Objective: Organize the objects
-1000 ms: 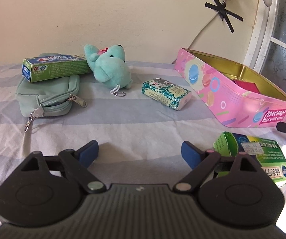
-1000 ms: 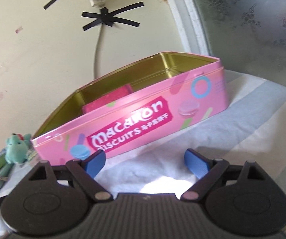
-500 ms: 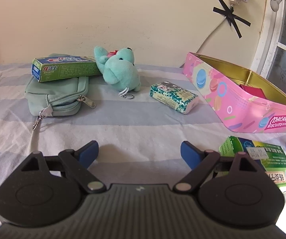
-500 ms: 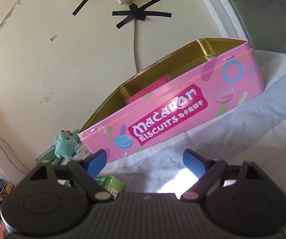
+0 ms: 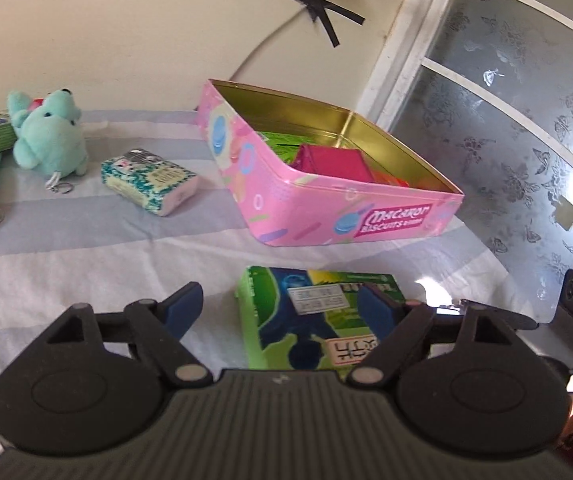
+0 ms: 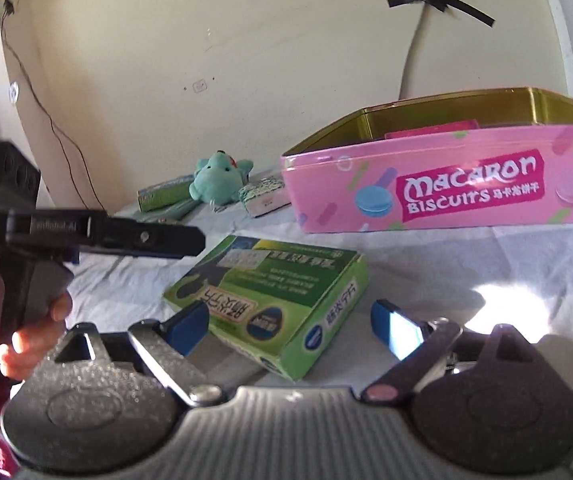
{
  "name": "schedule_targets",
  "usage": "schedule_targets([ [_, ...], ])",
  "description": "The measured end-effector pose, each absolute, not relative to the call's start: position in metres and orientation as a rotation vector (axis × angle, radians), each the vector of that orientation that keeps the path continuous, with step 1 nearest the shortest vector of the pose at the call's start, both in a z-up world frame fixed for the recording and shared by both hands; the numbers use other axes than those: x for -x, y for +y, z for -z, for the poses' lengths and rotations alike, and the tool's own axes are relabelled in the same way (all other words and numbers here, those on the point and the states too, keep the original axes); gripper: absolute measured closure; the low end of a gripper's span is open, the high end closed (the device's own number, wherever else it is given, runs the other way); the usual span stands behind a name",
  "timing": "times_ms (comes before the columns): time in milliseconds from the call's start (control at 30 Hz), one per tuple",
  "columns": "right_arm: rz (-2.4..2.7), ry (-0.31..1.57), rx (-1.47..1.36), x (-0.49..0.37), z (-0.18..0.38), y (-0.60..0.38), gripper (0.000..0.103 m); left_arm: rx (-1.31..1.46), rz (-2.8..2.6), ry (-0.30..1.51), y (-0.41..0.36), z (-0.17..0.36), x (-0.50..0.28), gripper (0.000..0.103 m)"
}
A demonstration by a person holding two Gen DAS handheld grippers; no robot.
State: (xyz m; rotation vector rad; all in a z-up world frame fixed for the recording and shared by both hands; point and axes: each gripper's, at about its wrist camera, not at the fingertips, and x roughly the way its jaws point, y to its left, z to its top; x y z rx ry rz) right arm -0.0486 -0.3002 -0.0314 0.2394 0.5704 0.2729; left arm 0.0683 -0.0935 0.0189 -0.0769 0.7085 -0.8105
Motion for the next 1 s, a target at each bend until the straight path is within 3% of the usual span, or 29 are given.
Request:
schedule_targets([
  [33,-0.259,0.587,-0.212,0.048,0.032,-0.295,0.013,0.072,0.835,0.746,-0.101,-0.015,-0.069,0.034],
  [67,-0.254,0.593,-0.198,0.048,0.032,-0.292,0.013,0.058,0.834,0.778,-0.109,-0.010,-0.069,0.035],
  [167,-0.255,0.602,-0.169,0.055,0.032,-0.288,0.021,0.010,0.809,0.759,-0.125,-0.002,-0.057,0.033],
  [367,-0.117,0.581,-0.009,0.088,0.037,-0.291,0.022,-0.034,0.902,0.782,-0.160,-0.001,-0.048,0.033],
  [700,0.100,0.592,-0.072,0.111,0.039,-0.339,0.022,-0.123,1.028,0.759,-0.236,0.002,-0.036,0.031],
  [1000,0.114,0.488,-0.081,0.114,0.003,-0.349,0.025,-0.120,1.055,0.594,-0.233,-0.053,-0.029,0.031],
])
